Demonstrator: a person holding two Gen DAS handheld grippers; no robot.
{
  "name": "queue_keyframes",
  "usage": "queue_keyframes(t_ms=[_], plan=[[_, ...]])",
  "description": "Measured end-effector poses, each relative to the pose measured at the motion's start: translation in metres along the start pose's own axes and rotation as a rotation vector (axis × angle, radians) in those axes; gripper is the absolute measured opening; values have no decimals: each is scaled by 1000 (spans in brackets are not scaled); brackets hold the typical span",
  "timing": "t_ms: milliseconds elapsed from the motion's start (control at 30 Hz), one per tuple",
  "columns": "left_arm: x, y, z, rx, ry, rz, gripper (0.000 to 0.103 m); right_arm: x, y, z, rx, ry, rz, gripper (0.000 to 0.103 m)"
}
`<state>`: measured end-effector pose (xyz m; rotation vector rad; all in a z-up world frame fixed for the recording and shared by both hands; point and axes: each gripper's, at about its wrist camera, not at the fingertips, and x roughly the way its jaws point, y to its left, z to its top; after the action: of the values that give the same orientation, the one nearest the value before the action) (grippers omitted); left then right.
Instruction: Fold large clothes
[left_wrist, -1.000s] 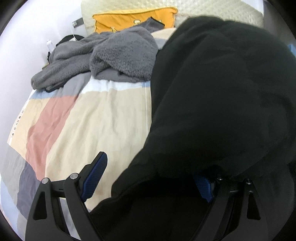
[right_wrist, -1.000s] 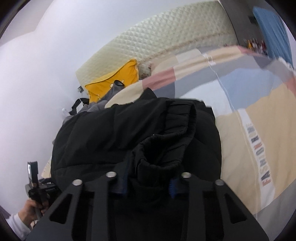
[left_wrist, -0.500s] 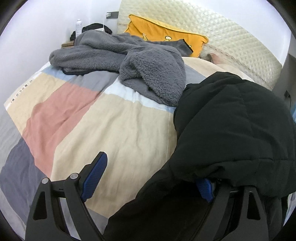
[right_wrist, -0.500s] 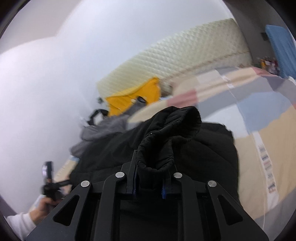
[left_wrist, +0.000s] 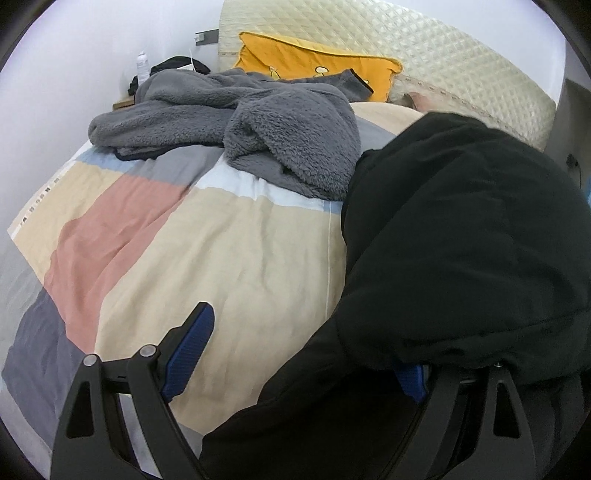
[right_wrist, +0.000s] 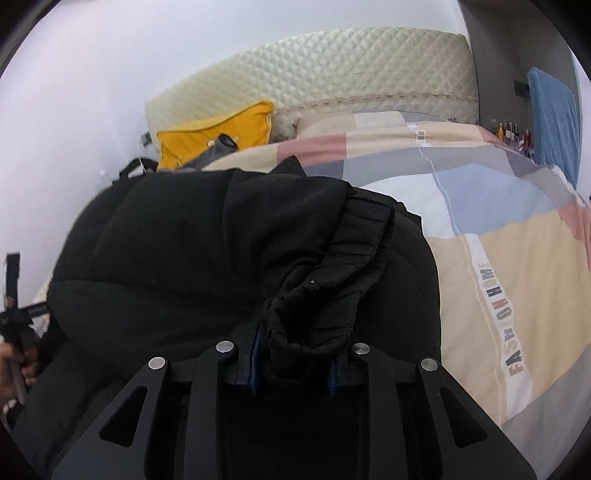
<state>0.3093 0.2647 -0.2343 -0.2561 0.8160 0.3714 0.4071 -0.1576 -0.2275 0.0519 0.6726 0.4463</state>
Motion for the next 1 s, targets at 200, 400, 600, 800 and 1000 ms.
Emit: queue_keyframes(t_ms=[200,400,600,800,1000], plan=[[-14,1,0,0,-19,8,89,-11,5,1,29,52,35,40],[-55,3,-16,-43,-30,-14,89,-49,25,-3,35,8,91,72],[-115,-17,-25,96,-133,-39,89,-108,56,-5,-23,-60,87,72],[-186,-25,-31,143,-200,-133,89,-188,75,-1,-6,-144,99,72],[-272,-26,-10,119,-292,-137,90,-259,97,18,-9,-172,99,72]])
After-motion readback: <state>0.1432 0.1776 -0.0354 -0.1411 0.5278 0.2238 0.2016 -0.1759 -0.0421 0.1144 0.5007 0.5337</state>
